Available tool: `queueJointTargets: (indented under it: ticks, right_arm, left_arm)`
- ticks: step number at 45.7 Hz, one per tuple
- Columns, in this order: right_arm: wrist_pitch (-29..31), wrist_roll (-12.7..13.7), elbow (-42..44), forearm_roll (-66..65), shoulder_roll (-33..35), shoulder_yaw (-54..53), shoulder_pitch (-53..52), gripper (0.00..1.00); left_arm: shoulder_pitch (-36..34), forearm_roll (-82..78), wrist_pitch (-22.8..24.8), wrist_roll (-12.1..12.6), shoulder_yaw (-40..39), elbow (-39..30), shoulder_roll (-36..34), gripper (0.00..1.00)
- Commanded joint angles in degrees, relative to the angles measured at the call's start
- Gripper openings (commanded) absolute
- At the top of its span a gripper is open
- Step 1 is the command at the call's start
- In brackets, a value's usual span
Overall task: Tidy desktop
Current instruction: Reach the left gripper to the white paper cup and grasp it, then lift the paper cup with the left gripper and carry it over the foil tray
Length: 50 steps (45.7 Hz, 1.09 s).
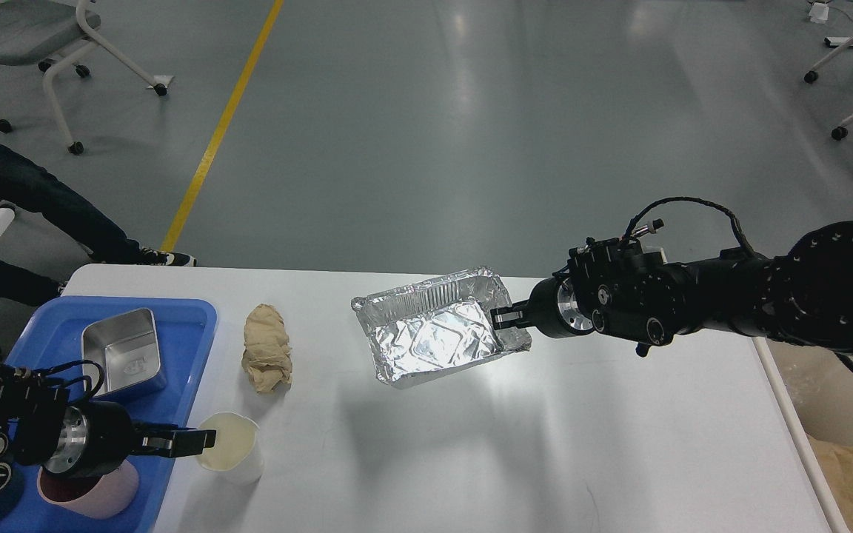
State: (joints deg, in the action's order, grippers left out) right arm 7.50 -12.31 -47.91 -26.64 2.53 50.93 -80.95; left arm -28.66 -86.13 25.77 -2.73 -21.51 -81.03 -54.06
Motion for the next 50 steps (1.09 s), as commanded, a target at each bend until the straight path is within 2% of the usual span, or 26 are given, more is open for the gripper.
queueJointTargets:
  ticks: [1,8,18,24,29,34,42,50]
  right_arm:
    - [-0.03,0.0,0.01,0.01,0.02,-0.12,0.0,0.0]
    - [-0.03,0.0,0.01,0.01,0.02,-0.21,0.0,0.0]
    - [-0.03,0.0,0.01,0.01,-0.07,-0.3,0.17,0.0]
    - [-0.03,0.0,0.01,0.01,-0.07,-0.3,0.17,0.0]
    - [-0.03,0.0,0.01,0.01,-0.07,-0.3,0.17,0.0]
    - [0.06,0.0,-0.08,0.09,0.02,-0.3,0.17,0.0]
    - [0.06,-0.17,-0.08,0.97,0.02,-0.39,0.61,0.0]
    - [-0.03,-0.17,-0.08,1.15,0.02,-0.39,0.7,0.0]
  left_arm:
    - [-0.08,-0.01,0.07,-0.17,0.86,0.96,0.27,0.36]
    - [-0.08,-0.09,0.07,-0.26,1.3,2.28,1.68,0.19]
    - [-0.43,-0.09,0.07,-0.96,1.3,2.72,2.82,0.04]
    - [-1.13,0.34,0.42,-1.22,0.86,2.45,2.82,0.02]
    - [-2.97,1.22,0.68,-2.54,0.16,1.66,1.77,0.01]
    - [-4.82,3.85,1.21,-2.8,-1.25,-1.14,-0.43,0.01]
    - [-5.7,8.51,2.79,-3.59,-5.73,-8.26,-6.93,0.01]
    - [-5.7,11.42,6.04,-5.09,-10.56,-11.52,-14.13,0.01]
